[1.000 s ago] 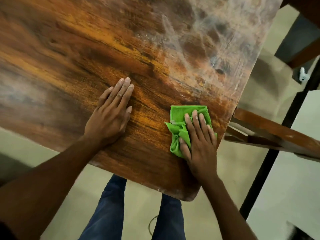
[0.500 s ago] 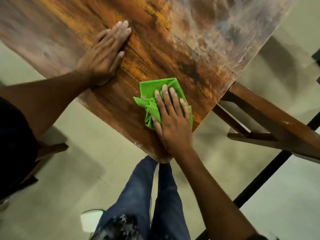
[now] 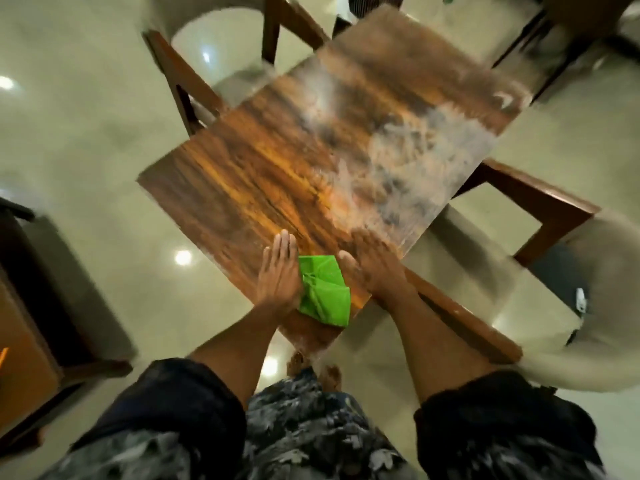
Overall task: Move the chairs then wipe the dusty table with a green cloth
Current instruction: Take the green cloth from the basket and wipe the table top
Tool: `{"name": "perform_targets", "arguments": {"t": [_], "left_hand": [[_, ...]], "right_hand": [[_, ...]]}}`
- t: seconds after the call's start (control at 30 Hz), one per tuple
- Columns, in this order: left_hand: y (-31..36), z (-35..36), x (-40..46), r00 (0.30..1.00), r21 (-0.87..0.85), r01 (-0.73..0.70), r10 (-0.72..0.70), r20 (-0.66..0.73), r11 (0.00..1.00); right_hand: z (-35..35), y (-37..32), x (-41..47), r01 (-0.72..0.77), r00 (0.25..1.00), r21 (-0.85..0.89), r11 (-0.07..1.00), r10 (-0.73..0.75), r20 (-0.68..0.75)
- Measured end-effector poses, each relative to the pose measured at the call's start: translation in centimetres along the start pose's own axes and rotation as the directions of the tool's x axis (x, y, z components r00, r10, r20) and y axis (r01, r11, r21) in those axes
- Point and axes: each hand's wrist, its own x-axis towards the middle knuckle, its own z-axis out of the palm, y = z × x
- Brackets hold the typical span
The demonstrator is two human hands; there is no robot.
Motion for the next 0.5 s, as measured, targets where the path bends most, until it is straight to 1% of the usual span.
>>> {"name": "perform_targets", "arguments": {"t": [0.03,0.1,0.17,0.27,0.37,0.5], "left_hand": [[0.3,-1.5,0.3,1.000,-0.017,0.024,-0.024,-0.003,1.000],[0.7,-4.2,1.0,0.995,-0.004,0.061,-0.061,-0.076,0.998],[1.0,-6.4,1.8,0.989,-0.013,0.076,-0.077,-0.125,0.997],[1.6,-8.5,2.4,0.981,-0.014,0.107,-0.108,-0.162,0.994],[2.5,-8.3,1.9,0.976,-0.029,0.153,-0.156,-0.151,0.988],[4.9,-5.8,1.4,0.967,-0.018,0.233,-0.233,-0.105,0.972]], "right_hand": [[-1.6,0.5,0.2,-0.017,1.000,-0.033,0.999,0.016,-0.011],[-4.7,0.7,0.3,-0.007,0.999,-0.092,0.996,0.002,-0.054],[-6.8,0.7,0.3,0.021,0.996,-0.127,0.992,-0.033,-0.087],[-8.1,1.3,0.1,0.080,0.988,-0.187,0.979,-0.103,-0.117],[-8.9,2.2,-0.3,0.128,0.985,-0.198,0.972,-0.148,-0.088],[-9.3,6.5,0.0,0.194,0.977,-0.236,0.952,-0.210,-0.044]]}}
